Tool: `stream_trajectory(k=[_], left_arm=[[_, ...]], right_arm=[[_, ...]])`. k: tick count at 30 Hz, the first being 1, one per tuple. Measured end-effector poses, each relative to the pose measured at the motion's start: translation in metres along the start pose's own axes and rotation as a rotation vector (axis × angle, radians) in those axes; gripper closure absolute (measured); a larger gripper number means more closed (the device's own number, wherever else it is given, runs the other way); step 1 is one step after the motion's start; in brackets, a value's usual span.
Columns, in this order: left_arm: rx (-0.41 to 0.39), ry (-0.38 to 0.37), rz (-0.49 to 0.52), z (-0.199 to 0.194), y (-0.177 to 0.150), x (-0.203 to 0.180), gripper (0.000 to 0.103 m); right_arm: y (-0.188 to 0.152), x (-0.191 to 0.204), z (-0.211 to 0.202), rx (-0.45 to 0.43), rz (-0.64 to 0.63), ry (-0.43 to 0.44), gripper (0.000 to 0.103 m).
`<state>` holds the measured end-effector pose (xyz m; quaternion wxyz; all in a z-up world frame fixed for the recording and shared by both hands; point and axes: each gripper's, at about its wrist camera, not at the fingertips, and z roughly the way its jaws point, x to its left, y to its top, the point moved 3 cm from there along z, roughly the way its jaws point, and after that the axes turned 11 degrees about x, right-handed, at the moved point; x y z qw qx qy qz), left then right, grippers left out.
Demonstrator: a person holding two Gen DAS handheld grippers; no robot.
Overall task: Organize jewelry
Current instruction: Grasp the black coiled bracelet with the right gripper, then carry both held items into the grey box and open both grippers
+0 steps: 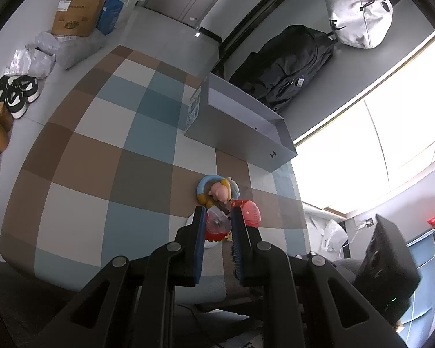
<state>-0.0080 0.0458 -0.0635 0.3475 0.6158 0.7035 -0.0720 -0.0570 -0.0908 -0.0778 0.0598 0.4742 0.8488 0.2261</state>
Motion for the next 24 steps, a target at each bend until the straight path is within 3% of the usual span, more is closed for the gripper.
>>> stream_trajectory(k=[13, 24], left_arm=[[0.001, 0.042, 0.074, -0.002, 0.018, -0.026, 0.090], [-0.004, 0.031, 0.183, 0.011, 0.090, -0.064, 0.090]], right_arm=[[0.024, -0.038, -0.030, -0.100, 0.163, 0.103, 0.061], [0.088, -0.083, -0.057, -0.191, 0.210, 0.122, 0.060]])
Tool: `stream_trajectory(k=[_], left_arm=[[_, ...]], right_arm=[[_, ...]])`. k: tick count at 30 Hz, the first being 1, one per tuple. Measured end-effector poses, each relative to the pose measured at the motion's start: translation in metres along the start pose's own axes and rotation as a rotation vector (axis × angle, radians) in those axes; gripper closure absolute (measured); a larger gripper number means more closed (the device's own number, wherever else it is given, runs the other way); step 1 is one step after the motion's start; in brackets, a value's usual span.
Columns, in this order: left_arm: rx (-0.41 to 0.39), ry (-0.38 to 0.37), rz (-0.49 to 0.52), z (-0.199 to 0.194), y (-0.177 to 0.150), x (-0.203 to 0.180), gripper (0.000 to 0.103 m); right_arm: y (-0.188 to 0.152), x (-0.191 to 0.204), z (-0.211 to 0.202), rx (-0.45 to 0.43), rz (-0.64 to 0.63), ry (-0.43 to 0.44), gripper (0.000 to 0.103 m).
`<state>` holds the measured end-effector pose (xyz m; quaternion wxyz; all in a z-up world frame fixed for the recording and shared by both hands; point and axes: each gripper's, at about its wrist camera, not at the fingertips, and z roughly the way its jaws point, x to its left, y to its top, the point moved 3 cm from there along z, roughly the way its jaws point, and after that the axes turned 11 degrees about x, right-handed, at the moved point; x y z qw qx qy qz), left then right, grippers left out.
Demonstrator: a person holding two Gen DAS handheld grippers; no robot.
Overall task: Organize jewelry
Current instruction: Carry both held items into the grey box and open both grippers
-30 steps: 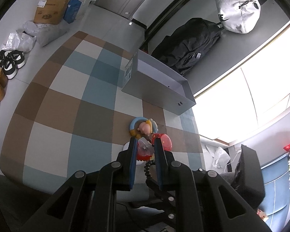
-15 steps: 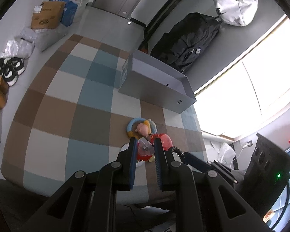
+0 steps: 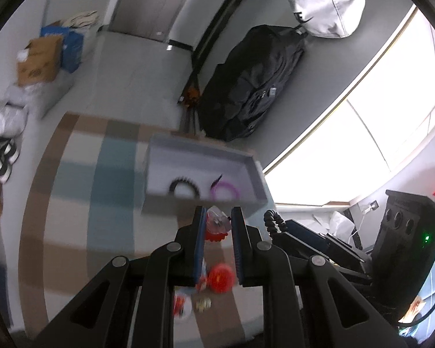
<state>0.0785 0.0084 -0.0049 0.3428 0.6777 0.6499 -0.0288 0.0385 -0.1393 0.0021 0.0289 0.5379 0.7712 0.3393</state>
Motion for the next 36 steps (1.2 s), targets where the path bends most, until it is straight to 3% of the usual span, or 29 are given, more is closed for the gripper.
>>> stream_trajectory(k=[11, 17, 31, 36], left_arm=[[0.072, 0.001, 0.037, 0.058, 0.057, 0.009, 0.090], [0.108, -0.006, 0.003, 0.071, 0.061, 0.024, 0.090], [0.147, -0.046, -0.028, 0.087, 0.068, 0.030, 0.090], [0.152, -0.098, -0.053, 0.089, 0.071, 0.029, 0.088]], right_arm=[[0.069, -0.032, 0.039, 0.005, -0.023, -0.014, 0.061], [0.067, -0.053, 0.062, 0.039, 0.052, 0.013, 0.060], [0.068, -0.063, 0.078, 0.079, 0.089, 0.021, 0.058], [0.070, -0.061, 0.073, 0.054, 0.080, 0.025, 0.050]])
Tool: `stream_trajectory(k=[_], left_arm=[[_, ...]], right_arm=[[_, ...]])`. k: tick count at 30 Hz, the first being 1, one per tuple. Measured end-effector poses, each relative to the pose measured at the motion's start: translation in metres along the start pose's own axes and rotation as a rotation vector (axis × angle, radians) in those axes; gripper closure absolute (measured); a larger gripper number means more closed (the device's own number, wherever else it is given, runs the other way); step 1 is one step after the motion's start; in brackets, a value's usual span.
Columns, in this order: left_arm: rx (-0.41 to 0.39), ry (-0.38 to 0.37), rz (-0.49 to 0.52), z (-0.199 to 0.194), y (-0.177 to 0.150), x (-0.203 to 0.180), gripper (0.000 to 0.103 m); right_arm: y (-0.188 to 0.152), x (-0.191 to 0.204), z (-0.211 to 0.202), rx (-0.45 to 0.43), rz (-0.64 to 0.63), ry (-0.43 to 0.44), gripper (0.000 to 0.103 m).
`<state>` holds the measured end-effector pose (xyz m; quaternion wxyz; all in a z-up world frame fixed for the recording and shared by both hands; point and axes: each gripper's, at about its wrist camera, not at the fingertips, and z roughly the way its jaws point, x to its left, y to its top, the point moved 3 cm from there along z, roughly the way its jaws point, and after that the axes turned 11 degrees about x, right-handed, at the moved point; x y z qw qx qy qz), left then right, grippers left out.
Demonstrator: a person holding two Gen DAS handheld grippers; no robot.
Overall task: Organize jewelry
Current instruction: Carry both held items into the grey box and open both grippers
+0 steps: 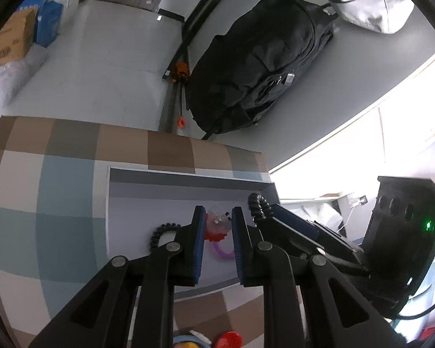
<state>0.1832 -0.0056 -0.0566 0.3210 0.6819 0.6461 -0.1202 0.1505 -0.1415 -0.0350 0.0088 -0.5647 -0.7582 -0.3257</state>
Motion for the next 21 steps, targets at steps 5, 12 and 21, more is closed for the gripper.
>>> stream_trajectory(k=[5, 12, 21], left_arm=[[-0.055, -0.033, -0.026, -0.013, 0.000, 0.000, 0.041], [-0.080, -0.036, -0.052, -0.024, -0.002, 0.002, 0.037], [-0.149, 0.162, 0.029, -0.038, -0.026, -0.010, 0.037]], right_arm=[[0.000, 0.000, -0.014, -0.067, -0.007, -0.004, 0.020], [-0.003, -0.007, -0.024, -0.087, 0.013, -0.046, 0.008], [-0.015, -0.004, -0.047, -0.127, 0.017, -0.088, 0.000]])
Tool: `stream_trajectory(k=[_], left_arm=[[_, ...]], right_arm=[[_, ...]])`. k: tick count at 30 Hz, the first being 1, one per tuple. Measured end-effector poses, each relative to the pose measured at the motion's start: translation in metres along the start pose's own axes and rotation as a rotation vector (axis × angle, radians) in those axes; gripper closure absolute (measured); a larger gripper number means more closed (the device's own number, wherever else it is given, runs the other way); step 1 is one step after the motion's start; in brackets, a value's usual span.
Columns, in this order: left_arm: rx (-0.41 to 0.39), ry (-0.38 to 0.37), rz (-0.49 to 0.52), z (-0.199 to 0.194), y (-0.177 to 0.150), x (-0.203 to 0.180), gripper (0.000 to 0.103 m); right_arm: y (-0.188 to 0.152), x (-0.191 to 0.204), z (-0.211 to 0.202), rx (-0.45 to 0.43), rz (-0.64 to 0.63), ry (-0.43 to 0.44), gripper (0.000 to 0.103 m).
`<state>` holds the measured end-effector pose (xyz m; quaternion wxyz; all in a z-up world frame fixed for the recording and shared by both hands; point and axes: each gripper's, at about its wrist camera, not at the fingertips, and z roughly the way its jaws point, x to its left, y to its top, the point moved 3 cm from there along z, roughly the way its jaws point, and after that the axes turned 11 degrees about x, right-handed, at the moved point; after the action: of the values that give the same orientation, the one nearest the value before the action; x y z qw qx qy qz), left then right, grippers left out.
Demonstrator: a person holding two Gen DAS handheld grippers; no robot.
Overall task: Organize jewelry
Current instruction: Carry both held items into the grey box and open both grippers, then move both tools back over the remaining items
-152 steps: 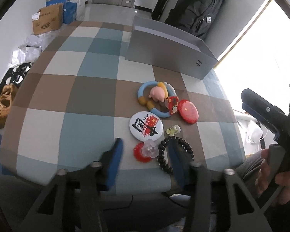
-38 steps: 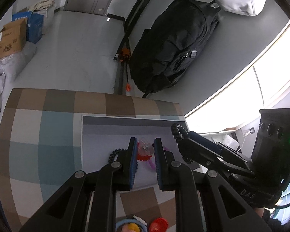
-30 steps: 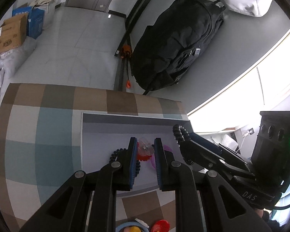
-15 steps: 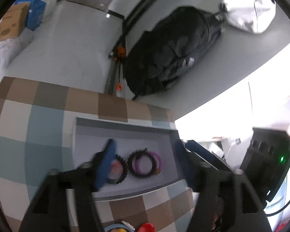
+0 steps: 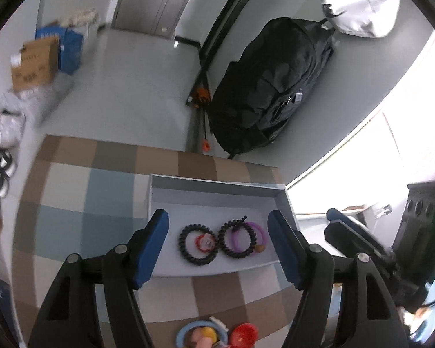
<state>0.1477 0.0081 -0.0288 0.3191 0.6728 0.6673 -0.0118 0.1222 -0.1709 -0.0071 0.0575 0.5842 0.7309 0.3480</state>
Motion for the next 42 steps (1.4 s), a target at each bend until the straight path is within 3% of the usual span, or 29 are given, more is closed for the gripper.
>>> stream_trajectory(k=[7, 13, 16, 28, 38, 42], left_arm=[[-0.032, 0.109, 0.028, -0.015, -0.033, -0.005, 0.036], [-0.079, 0.270, 0.084, -0.038, -0.056, -0.018, 0.036], [-0.112, 0.318, 0.057, -0.049, -0.067, -0.019, 0.024], [-0.100, 0.282, 0.015, -0.058, -0.112, -0.007, 0.023], [0.000, 0.299, -0.088, -0.047, -0.142, 0.035, 0.023], [0.031, 0.280, -0.054, -0.037, -0.147, 0.032, 0.023]], right_arm=[[-0.015, 0.003, -0.013, 0.000, -0.003, -0.027, 0.000], [-0.034, 0.021, -0.025, -0.010, -0.055, -0.028, 0.000], [-0.048, 0.026, -0.025, 0.008, -0.060, -0.032, 0.000], [-0.110, 0.037, -0.023, 0.076, -0.047, -0.053, 0.000], [-0.128, 0.033, -0.025, 0.092, -0.014, -0.059, 0.000], [-0.127, 0.035, -0.026, 0.091, -0.025, -0.067, 0.000]])
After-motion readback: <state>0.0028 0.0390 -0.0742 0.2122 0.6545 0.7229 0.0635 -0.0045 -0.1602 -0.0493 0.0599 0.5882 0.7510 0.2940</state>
